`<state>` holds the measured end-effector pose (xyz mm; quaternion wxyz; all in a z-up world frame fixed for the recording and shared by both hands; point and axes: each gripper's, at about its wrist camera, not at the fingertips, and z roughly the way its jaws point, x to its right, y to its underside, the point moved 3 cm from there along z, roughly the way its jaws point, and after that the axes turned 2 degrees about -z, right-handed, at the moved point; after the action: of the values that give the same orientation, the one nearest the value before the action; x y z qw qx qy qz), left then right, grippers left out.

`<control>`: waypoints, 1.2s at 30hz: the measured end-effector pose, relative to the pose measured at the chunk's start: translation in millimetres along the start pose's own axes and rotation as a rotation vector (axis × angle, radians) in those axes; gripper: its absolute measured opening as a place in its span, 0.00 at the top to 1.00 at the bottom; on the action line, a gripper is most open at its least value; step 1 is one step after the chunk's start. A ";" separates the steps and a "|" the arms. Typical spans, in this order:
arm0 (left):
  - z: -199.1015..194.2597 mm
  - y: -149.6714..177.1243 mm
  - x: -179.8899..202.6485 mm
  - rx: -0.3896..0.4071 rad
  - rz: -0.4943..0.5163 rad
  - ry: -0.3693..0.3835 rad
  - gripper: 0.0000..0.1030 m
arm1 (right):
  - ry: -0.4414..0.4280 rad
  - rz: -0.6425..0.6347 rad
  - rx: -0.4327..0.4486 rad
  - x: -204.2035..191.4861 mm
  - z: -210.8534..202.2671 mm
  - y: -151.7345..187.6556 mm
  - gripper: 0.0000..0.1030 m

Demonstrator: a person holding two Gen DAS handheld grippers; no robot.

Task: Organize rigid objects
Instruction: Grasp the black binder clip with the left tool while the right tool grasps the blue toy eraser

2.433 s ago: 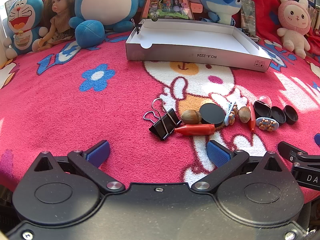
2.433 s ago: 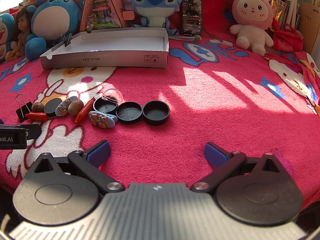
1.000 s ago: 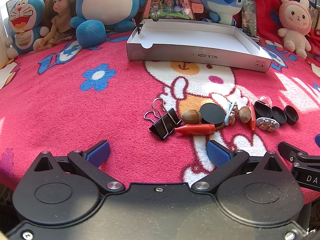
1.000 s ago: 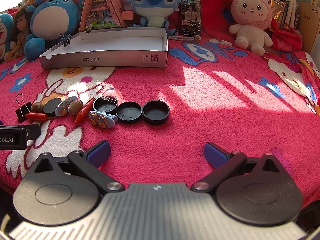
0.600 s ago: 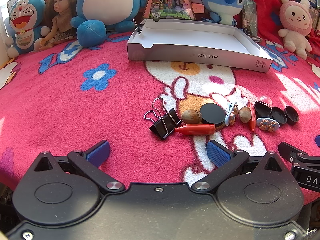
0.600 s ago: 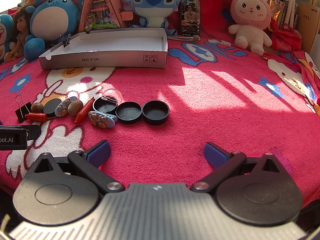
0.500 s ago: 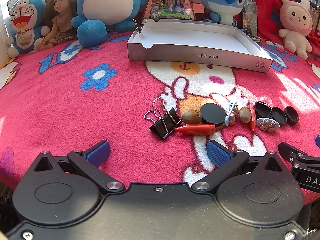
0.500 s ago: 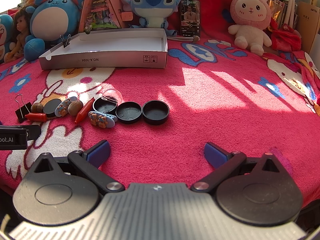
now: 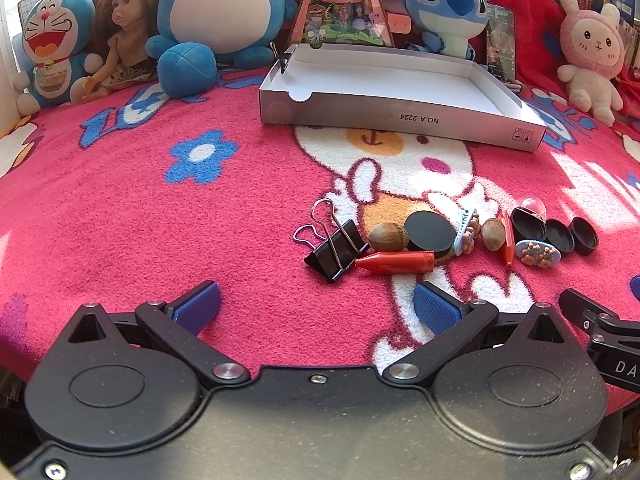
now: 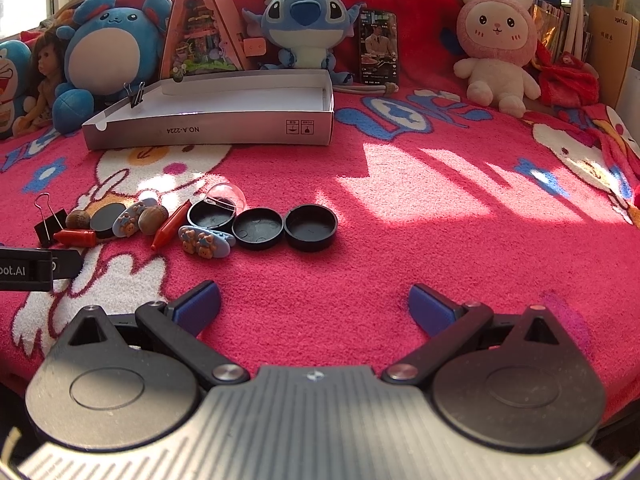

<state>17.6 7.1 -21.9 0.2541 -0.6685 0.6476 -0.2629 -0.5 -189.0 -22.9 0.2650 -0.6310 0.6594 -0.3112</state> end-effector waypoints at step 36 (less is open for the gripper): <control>-20.6 -9.4 -24.3 0.163 0.006 -0.131 0.61 | -0.123 0.085 0.068 -37.6 -7.1 -11.4 0.33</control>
<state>9.9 31.7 -0.9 0.3500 -0.6595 0.6080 -0.2698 4.3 -151.1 -11.2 0.3393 -0.6110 0.6572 -0.2823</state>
